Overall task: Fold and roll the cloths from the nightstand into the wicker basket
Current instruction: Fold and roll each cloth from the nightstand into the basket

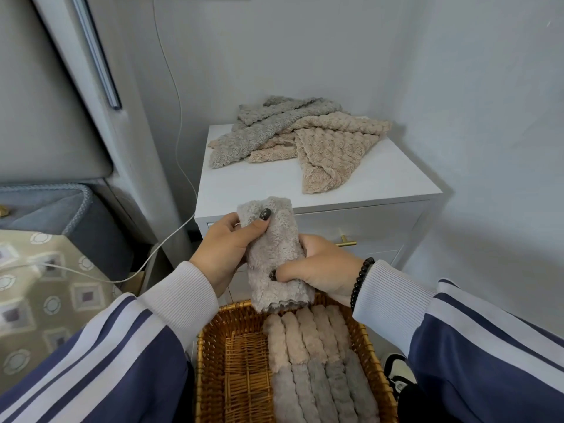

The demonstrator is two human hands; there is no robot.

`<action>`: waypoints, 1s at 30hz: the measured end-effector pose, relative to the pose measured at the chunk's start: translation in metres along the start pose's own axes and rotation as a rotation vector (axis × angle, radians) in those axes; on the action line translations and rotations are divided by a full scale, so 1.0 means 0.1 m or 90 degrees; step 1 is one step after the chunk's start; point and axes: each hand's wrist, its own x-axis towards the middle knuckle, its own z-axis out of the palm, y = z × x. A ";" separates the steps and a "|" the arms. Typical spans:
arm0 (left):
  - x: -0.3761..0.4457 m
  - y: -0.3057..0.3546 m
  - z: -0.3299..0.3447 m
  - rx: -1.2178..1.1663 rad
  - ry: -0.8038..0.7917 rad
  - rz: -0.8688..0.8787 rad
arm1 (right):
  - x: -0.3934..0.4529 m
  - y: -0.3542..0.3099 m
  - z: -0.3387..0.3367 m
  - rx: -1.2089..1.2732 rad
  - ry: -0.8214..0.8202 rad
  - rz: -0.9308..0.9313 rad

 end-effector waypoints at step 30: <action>0.13 -1.71 -0.34 0.555 -0.091 -0.386 | 0.16 1.91 1.01 -0.215 0.039 0.275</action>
